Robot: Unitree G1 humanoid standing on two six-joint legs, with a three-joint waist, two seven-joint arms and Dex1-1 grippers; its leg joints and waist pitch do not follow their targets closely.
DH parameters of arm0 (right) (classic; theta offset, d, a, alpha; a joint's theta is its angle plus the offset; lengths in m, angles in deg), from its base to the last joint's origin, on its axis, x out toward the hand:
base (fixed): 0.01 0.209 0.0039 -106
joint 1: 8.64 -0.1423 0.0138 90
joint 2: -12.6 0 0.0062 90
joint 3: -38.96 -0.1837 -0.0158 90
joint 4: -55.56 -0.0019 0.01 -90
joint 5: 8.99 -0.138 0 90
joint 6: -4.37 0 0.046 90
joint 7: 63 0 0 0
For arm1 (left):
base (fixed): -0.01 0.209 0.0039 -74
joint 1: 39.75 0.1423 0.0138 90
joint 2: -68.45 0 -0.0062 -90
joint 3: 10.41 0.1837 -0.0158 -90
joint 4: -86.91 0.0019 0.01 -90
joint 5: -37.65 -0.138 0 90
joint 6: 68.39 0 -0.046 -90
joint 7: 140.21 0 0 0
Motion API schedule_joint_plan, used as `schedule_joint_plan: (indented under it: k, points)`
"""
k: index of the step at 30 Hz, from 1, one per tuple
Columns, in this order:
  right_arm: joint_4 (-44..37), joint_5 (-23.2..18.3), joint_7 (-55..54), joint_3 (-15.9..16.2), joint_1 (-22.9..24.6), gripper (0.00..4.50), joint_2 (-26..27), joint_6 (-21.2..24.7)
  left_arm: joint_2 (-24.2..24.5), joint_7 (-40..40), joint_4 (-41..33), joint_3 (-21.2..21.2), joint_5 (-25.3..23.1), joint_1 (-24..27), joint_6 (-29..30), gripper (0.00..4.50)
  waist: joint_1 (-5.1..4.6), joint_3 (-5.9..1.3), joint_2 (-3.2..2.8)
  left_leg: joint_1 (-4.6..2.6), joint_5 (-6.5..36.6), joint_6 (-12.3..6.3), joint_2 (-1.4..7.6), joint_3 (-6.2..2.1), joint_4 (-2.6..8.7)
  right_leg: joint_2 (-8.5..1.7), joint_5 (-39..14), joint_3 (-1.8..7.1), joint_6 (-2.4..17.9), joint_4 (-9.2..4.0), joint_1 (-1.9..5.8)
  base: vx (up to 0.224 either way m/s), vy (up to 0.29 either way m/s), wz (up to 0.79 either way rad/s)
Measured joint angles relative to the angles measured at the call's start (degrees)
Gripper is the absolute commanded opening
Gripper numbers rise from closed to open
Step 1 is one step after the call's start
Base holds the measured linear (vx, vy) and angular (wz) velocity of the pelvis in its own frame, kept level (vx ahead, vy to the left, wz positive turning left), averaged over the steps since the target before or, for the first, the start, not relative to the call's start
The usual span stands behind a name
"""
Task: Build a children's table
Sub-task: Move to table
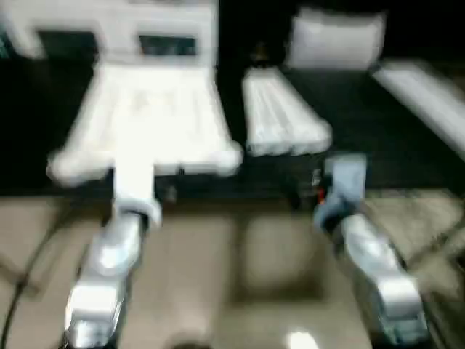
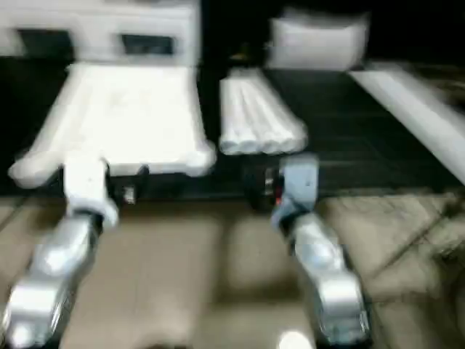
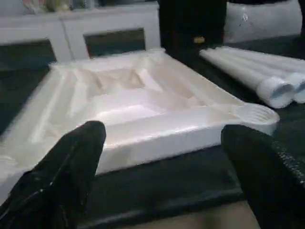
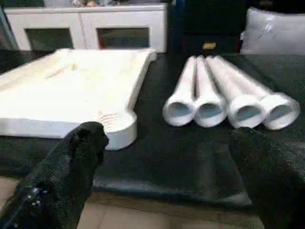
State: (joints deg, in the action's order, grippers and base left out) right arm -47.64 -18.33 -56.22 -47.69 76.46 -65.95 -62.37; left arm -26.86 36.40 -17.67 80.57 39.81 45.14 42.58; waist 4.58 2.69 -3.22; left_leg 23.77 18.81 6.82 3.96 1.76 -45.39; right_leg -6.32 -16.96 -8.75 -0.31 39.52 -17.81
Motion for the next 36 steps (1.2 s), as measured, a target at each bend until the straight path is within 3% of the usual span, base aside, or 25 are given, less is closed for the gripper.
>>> schedule_joint_plan:
  k: [1,2,3,5,6,7,10,15,17,20,21,23,24,25,26,27,28,29,30,31,32,33,34,35,36]
  points:
    - [0.2,0.0,0.0,0.2,0.0,4.5,0.8,0.1,0.2,0.0,-0.3,-0.2,-0.1,0.3,-0.2,4.44,-0.33,0.32,-0.59,-0.06,-0.4,-3.06,-0.52,0.12,0.46,0.8,-0.5,0.77,1.4,1.75,-0.78,-0.094,0.276,-0.17]
    - [0.2,0.0,0.0,0.9,0.0,4.5,1.5,0.3,0.5,0.2,-0.2,-0.8,-0.1,0.4,-0.1,4.44,-1.03,0.25,-0.12,-0.15,-1.3,-5.29,-1.29,0.05,1.42,1.29,-0.9,2.33,1.5,3.85,-1.51,-0.06,0.223,-0.04]
    - [0.0,0.0,-0.1,1.4,-0.1,4.5,1.4,1.3,0.1,0.5,-0.2,-1.3,-0.1,0.5,0.1,4.44,-1.13,0.02,0.46,-0.17,-1.9,-4.83,-1.93,0.07,2.51,2.06,-0.8,3.46,1.0,4.65,-2.08,-0.06,0.223,-0.04]
    - [-0.3,0.0,-0.3,1.3,-0.5,4.5,1.1,2.2,-0.3,0.5,-0.2,-1.2,-0.1,0.6,0.3,4.44,-1.22,-0.19,1.02,-0.33,-2.7,-3.4,-3.01,0.32,4.99,2.45,0.0,3.56,0.4,2.26,-1.93,-0.069,0.091,0.06]
    - [-0.3,-0.2,-0.3,1.2,-0.7,4.5,1.0,2.9,-0.4,0.5,-0.5,-1.2,0.0,0.6,0.5,4.44,-1.38,-0.48,2.14,-0.35,-3.3,-2.43,-4.11,1.15,6.79,1.94,1.1,4.11,0.8,-1.67,-1.4,-0.07,0.062,0.04]
    - [-0.4,-0.3,-0.3,0.9,-1.0,4.5,0.7,3.3,-0.9,0.4,-0.6,-1.1,0.2,0.6,0.5,4.44,-1.3,-0.48,2.53,-0.36,-3.6,-1.9,-4.17,1.9,7.39,1.39,1.9,4.77,-1.2,-2.65,-1.01,-0.061,0.0,0.09]
    - [-0.3,-0.3,-0.3,-0.2,-1.1,4.5,0.4,3.8,-1.3,-0.1,-1.7,-0.4,0.5,0.7,0.3,4.44,-0.97,0.28,2.15,-0.61,-3.7,-1.88,-3.15,3.78,7.68,0.84,2.4,4.56,-1.2,-2.98,-0.93,-0.071,-0.011,0.06]
    - [-0.3,-0.4,-0.2,-0.6,-1.8,4.5,0.5,3.7,-1.8,-0.3,-2.1,-0.5,0.7,0.8,0.1,4.44,-1.58,0.75,2.7,-0.32,-4.3,-3.12,-2.44,3.81,8.47,1.15,2.3,3.44,-1.2,-3.99,-1.06,-0.052,0.01,-0.04]
    - [-0.4,-0.5,-0.1,-0.9,-1.8,4.5,-0.3,3.7,-2.5,-0.7,-2.1,0.1,1.0,0.8,0.0,4.44,-1.68,0.95,2.61,-0.71,-4.1,-3.32,-2.36,3.97,9.03,1.0,2.3,3.13,-1.2,-4.87,-0.91,0.0,0.0,0.0]
    - [-1.4,-1.0,0.1,-1.9,-1.9,4.5,-1.1,4.0,-3.0,-1.2,-2.1,0.7,1.4,0.0,0.0,4.44,-2.92,1.91,1.48,-1.72,-2.9,-5.22,-0.83,4.29,8.66,1.11,1.6,0.65,-1.4,-6.9,1.4,0.0,0.0,0.0]
    - [-2.1,-1.1,0.1,-2.0,-1.9,4.5,-1.1,4.1,-3.0,-1.3,-2.1,0.7,1.4,-0.2,-0.1,4.44,-3.63,2.31,0.77,-2.05,-2.8,-5.43,-0.33,4.3,9.05,1.44,-0.6,-0.05,-1.4,-6.0,2.45,0.0,0.0,0.0]
    - [-2.5,-1.2,0.6,-2.3,-1.8,4.5,-1.3,4.2,-3.0,-1.3,-1.6,1.0,1.4,-1.3,-0.1,4.44,-3.87,2.57,1.47,-3.24,-2.8,-5.44,-1.25,4.56,10.35,2.01,-2.2,0.84,-0.3,-1.71,3.08,-0.006,0.025,-0.03]
    - [-3.0,-1.2,0.9,-2.4,-1.8,4.5,-1.7,4.3,-3.0,-1.4,-1.8,1.2,1.4,-1.9,-0.2,4.44,-3.99,2.21,2.49,-3.54,-2.8,-5.44,-1.97,5.23,11.08,2.31,-3.4,2.37,0.1,-1.84,4.13,0.0,0.0,0.0]
    - [-3.6,-1.2,1.1,-2.5,-2.0,4.5,-2.1,4.3,-3.1,-1.5,-2.0,1.2,1.5,-2.0,-0.3,4.44,-3.8,1.71,3.78,-3.32,-2.8,-5.48,-2.58,5.67,11.01,2.18,-3.6,3.56,-0.8,-3.4,5.12,0.084,-0.069,0.01]
    - [-4.5,-1.3,1.2,-2.7,-1.9,4.5,-2.5,4.7,-3.7,-1.5,-2.0,1.4,1.5,-1.9,-0.2,4.44,-3.46,2.05,2.98,-2.96,-1.7,-5.28,-2.24,5.23,8.74,1.9,-3.4,3.06,-0.7,-3.93,5.21,0.0,0.0,0.0]
    - [-4.6,-1.5,1.4,-2.9,-1.9,4.5,-3.0,5.2,-4.1,-1.7,-2.0,1.9,1.5,-1.4,-0.1,4.44,-2.98,2.27,2.57,-2.04,-0.8,-6.0,-1.35,3.88,3.31,1.91,-3.3,3.08,-0.7,-4.11,5.11,0.159,0.009,-0.47]
    - [-4.7,-1.6,1.4,-2.9,-1.8,4.5,-3.2,5.5,-4.3,-2.0,-2.0,2.3,1.5,-1.2,0.0,4.44,-3.09,2.37,1.91,-1.41,-1.0,-5.76,-0.25,2.24,-1.51,1.57,-3.3,2.66,-0.7,-4.39,6.12,0.124,0.05,-0.39]
    - [-4.9,-1.6,1.4,-3.2,-1.8,4.5,-3.6,5.6,-4.5,-2.0,-2.0,2.5,1.5,-1.8,0.0,4.44,-3.3,2.08,1.71,-1.95,-1.3,-5.28,1.27,1.81,-0.23,1.12,-3.3,2.27,-0.7,-4.56,6.21,0.201,0.059,-0.3]
    - [-5.6,-1.6,1.4,-3.9,-1.8,4.5,-4.2,6.2,-5.1,-2.0,-2.0,3.1,1.5,-3.3,-0.1,4.44,-3.85,1.59,0.78,-3.06,-1.6,-5.1,4.18,1.95,6.76,1.89,-3.3,1.59,-0.8,-4.76,6.05,0.078,0.02,0.04]
    - [-5.7,-1.6,1.3,-4.5,-1.8,4.5,-4.4,6.6,-5.2,-1.9,-1.9,3.3,1.5,-4.2,-0.2,4.44,-4.61,1.5,0.35,-3.64,-3.3,-5.19,4.91,2.63,6.81,2.26,-3.6,1.65,-0.6,-4.21,5.66,0.152,0.069,0.22]
    - [-5.7,-1.6,1.4,-4.2,-2.2,4.5,-4.0,7.0,-5.0,-1.8,-1.9,2.9,1.5,-3.8,-0.3,4.44,-5.51,1.12,1.42,-4.15,-3.0,-5.33,4.09,2.77,7.58,2.48,-4.6,3.12,1.4,-2.17,4.41,0.196,0.042,0.14]
    - [-6.3,-2.1,1.8,-3.0,-3.1,4.5,-3.5,7.6,-4.3,-1.3,-1.0,2.1,1.4,-3.8,-0.1,4.44,-6.85,0.85,1.81,-4.73,-2.8,-5.56,3.86,2.45,8.19,3.23,-5.1,3.63,1.1,1.72,2.31,0.196,0.042,0.14]
    - [-7.0,-2.3,2.1,-2.8,-3.5,4.5,-3.5,7.8,-4.2,-1.2,-0.6,1.7,1.1,-4.3,0.0,4.44,-7.2,0.61,2.0,-5.24,-2.5,-5.67,3.74,2.53,8.65,3.77,-4.9,3.75,0.4,3.83,-0.02,0.221,-0.006,0.01]
    - [-7.3,-2.3,2.2,-2.8,-4.2,4.5,-3.6,7.8,-4.3,-1.0,-0.6,1.7,0.8,-4.8,0.0,4.44,-7.57,0.43,2.29,-5.72,-2.2,-5.71,3.52,2.73,8.88,3.92,-4.3,3.88,-0.7,4.36,-2.19,0.194,-0.019,0.1]
    - [-8.0,-2.2,2.3,-2.8,-4.3,4.5,-3.6,7.7,-4.4,-0.8,-0.6,1.9,0.3,-5.4,0.0,4.44,-7.69,0.13,3.32,-6.56,-1.6,-5.63,2.79,3.57,9.25,3.45,-3.2,4.89,-1.9,4.15,-5.04,0.194,-0.019,0.1]
